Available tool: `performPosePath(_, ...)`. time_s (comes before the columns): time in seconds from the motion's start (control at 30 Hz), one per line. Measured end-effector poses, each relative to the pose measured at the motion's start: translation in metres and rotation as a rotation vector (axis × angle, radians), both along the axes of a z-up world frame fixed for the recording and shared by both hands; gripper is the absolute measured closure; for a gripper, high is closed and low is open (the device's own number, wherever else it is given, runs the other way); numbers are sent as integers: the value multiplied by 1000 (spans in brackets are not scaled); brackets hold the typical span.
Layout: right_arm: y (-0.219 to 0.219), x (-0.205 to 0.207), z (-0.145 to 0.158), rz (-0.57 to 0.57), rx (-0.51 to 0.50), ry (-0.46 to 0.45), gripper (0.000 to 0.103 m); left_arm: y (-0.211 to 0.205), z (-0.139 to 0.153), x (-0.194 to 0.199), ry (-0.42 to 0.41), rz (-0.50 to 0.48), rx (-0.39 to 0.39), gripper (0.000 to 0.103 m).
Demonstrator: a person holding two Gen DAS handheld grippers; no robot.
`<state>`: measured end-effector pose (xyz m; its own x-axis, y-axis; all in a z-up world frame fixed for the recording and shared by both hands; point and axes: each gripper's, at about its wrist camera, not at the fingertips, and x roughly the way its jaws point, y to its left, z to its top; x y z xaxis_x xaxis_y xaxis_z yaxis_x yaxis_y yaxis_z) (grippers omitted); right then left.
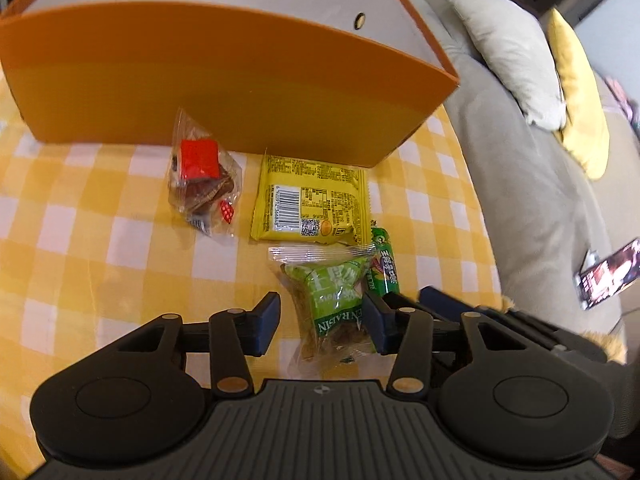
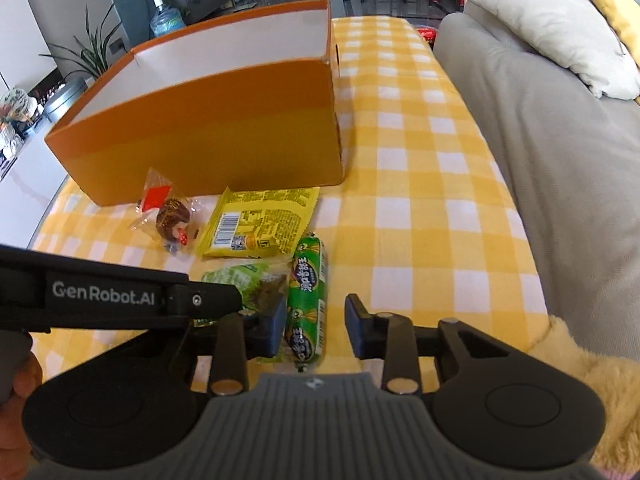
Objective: Organize snacks
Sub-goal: 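Grasp the green raisin bag with the left tool while the right tool grasps the green sausage stick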
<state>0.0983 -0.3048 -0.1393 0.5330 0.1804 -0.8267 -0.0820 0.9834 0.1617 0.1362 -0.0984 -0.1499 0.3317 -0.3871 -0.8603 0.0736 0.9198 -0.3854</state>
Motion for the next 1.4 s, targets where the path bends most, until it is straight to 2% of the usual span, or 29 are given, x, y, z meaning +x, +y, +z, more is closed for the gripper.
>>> performPosePath(0.23,3,9,-12,26,12,23,79,-2,-4,7,25,5,-9,49)
performPosePath(0.37,1,10,-15,18,25,34,80,-3,-7,9,38,-4,-18,55)
performPosePath(0.57,1,12,-19,16,27,49,80,-3,-12,13,62,-1,-23,53)
performPosePath(0.67,0,12,-20,10,34,52,80,-6,-14,14,57,-2,-4,44)
performPosePath(0.9,0,12,-20,10,22,55,81,-22,-12,15,38,-47,76,43)
performPosePath(0.97,0,11,-19,9,23,56,81,-28,-12,16,36,-61,107,46)
performPosePath(1.07,-1,12,-19,7,23,58,82,-29,-11,15,37,-67,89,57)
performPosePath(1.23,-2,11,-20,5,31,61,82,-26,-10,15,44,-63,78,64)
performPosePath(1.4,1,8,-20,26,19,65,83,-18,-5,9,32,-56,101,66)
